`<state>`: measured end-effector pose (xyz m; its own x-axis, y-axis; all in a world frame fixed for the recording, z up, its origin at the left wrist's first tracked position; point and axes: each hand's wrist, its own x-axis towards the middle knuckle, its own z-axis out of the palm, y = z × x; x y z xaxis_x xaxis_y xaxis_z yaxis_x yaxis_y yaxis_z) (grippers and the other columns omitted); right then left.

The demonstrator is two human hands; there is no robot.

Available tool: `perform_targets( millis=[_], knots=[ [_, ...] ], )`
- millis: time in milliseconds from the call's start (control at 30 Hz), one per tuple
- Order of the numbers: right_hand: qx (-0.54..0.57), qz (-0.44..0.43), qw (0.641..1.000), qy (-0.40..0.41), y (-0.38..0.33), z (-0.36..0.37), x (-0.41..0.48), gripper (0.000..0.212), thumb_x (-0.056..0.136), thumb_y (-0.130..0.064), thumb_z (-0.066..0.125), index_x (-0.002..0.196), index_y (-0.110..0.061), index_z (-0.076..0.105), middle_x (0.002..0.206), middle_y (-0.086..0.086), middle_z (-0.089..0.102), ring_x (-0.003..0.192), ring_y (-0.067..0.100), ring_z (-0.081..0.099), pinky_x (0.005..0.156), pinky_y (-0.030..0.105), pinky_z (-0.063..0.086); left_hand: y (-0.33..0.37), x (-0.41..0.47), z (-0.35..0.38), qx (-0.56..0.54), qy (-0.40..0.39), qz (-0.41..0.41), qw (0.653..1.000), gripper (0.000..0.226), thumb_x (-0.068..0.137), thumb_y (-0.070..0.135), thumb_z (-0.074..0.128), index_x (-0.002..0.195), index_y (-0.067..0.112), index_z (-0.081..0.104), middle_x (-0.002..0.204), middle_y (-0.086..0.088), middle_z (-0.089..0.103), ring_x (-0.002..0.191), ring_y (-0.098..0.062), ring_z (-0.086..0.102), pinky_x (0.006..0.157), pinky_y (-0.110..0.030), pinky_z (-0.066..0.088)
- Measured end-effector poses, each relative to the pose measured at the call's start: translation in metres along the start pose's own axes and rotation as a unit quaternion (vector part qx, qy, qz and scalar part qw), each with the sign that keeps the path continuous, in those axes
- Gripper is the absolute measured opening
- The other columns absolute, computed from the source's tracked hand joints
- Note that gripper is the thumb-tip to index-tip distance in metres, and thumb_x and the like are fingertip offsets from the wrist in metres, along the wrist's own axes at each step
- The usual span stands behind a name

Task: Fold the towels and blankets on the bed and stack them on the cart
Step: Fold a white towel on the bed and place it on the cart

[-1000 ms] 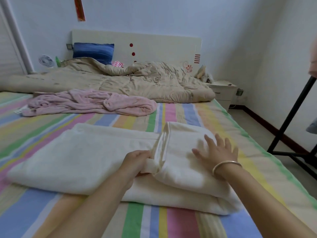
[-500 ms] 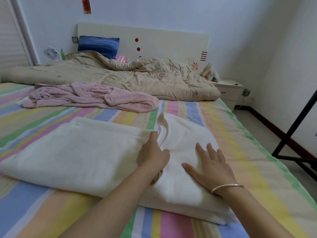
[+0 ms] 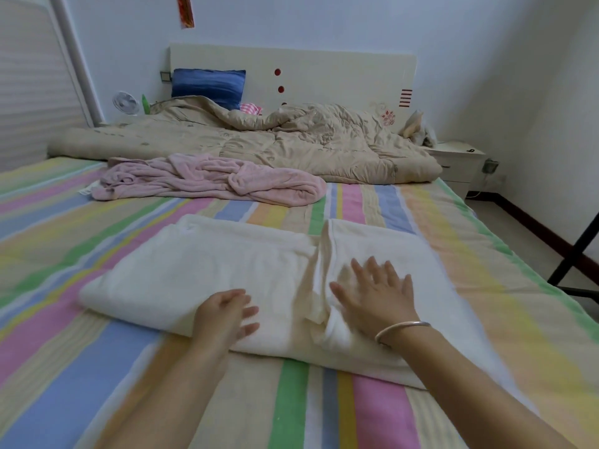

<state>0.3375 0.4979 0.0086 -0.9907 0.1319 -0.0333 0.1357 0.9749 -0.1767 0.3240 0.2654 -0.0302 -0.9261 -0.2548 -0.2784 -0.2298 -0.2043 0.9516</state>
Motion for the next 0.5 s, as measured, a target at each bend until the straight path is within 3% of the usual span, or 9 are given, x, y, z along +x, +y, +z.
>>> perform_targets(
  millis=[100, 200, 300, 400, 500],
  knots=[
    [-0.025, -0.041, 0.999, 0.001, -0.044, 0.02, -0.005, 0.079, 0.088, -0.074, 0.011, 0.154, -0.031, 0.002, 0.161, 0.003, -0.008, 0.147, 0.029, -0.013, 0.114, 0.059, -0.008, 0.003, 0.0, -0.05, -0.054, 0.051, -0.04, 0.996, 0.008, 0.098, 0.004, 0.049, 0.104, 0.005, 0.056, 0.087, -0.011, 0.062, 0.068, -0.018, 0.059, 0.047, -0.024, 0.051],
    [-0.074, -0.009, 0.997, 0.013, -0.061, 0.037, 0.003, 0.08, 0.087, -0.075, 0.009, 0.153, -0.03, 0.004, 0.161, 0.01, -0.008, 0.146, 0.035, -0.012, 0.111, 0.063, -0.007, 0.008, 0.012, -0.091, -0.085, 0.124, -0.055, 0.987, 0.014, 0.094, -0.002, 0.048, 0.101, 0.006, 0.057, 0.084, -0.014, 0.057, 0.065, -0.017, 0.052, 0.058, -0.031, 0.05],
    [-0.133, 0.004, 0.991, 0.024, -0.065, 0.05, 0.007, 0.079, 0.088, -0.073, 0.009, 0.154, -0.03, 0.003, 0.16, 0.013, -0.011, 0.145, 0.038, -0.014, 0.109, 0.066, -0.008, 0.013, 0.023, -0.112, -0.177, 0.134, -0.074, 0.972, 0.023, 0.093, 0.001, 0.052, 0.114, 0.006, 0.058, 0.11, -0.014, 0.06, 0.088, -0.02, 0.061, 0.082, -0.039, 0.054],
    [-0.161, 0.006, 0.987, 0.03, -0.067, 0.059, 0.008, 0.078, 0.088, -0.072, 0.007, 0.154, -0.03, 0.001, 0.16, 0.013, -0.012, 0.145, 0.039, -0.014, 0.108, 0.066, -0.009, 0.019, 0.029, -0.115, -0.225, 0.1, -0.094, 0.965, 0.04, 0.097, 0.016, 0.055, 0.136, 0.007, 0.048, 0.13, -0.012, 0.053, 0.122, -0.025, 0.052, 0.097, -0.039, 0.048],
    [-0.159, 0.012, 0.987, 0.03, -0.066, 0.061, 0.01, 0.078, 0.087, -0.073, 0.005, 0.153, -0.032, -0.001, 0.16, 0.011, -0.014, 0.145, 0.036, -0.016, 0.109, 0.065, -0.009, 0.025, 0.037, -0.114, -0.256, 0.075, -0.106, 0.958, 0.05, 0.095, 0.029, 0.06, 0.139, 0.011, 0.045, 0.129, -0.01, 0.054, 0.114, -0.025, 0.053, 0.099, -0.042, 0.046]
  ],
)
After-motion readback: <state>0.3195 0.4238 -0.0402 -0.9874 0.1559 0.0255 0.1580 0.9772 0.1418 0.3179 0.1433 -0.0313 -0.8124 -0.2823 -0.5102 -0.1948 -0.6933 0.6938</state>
